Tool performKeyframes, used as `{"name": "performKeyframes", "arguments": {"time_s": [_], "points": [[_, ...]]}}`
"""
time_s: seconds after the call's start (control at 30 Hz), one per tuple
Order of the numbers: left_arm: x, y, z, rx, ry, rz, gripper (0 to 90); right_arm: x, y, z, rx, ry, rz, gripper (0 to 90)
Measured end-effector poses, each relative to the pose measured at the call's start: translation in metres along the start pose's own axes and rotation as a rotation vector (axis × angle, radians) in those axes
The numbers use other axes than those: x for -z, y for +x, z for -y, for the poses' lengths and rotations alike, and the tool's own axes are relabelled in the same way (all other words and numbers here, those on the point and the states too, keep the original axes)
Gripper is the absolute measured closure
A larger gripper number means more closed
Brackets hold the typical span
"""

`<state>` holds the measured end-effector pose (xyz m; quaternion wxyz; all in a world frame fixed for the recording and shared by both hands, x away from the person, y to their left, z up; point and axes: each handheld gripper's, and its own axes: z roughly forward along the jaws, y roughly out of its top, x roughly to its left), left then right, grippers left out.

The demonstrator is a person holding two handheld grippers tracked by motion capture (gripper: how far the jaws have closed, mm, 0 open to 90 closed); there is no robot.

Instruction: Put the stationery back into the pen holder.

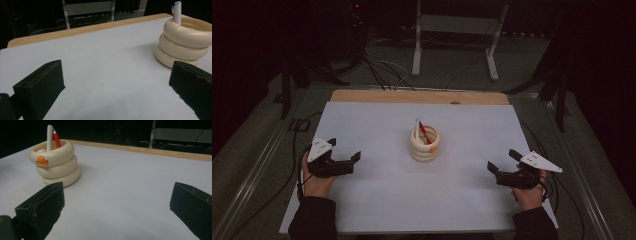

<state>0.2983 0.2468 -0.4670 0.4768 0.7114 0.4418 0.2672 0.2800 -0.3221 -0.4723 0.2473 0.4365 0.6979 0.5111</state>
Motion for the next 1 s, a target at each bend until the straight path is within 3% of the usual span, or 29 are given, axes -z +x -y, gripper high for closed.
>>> {"name": "performKeyframes", "arguments": {"time_s": [0.6,1.0], "points": [[0.014,-0.003,0.007,0.007,-0.046,-0.019,0.2,0.003,0.007,0.002,0.023,0.009,-0.010,0.0],[0.014,-0.003,0.011,0.010,-0.033,-0.019,0.2,0.000,0.007,0.003,0.026,0.033,0.000,0.0]]}}
